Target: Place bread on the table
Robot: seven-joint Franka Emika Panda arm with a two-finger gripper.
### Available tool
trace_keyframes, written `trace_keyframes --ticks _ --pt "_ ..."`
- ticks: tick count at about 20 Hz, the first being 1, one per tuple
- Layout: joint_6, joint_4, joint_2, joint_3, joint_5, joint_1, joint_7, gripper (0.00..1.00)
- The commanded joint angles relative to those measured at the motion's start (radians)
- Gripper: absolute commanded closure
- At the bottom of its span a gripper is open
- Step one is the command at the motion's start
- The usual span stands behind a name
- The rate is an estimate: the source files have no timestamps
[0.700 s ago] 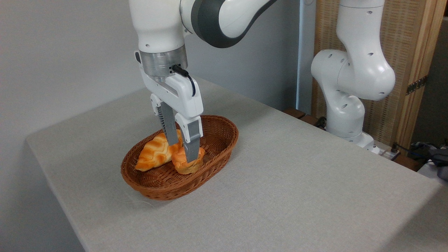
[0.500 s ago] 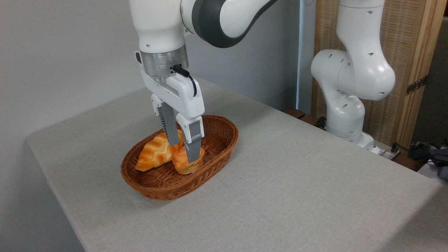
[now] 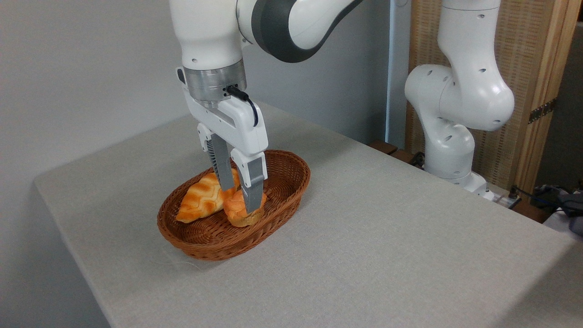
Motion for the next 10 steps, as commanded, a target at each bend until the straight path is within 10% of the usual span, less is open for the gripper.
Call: trace_keyframes --ticks 1,10 --pt "-0.015 -0.009 -0.008 0.008 0.010 -0.014 0.007 0.00" --pt "0.017 -0.078 -0.034 0.005 0.009 -0.059 0.088 0.00"
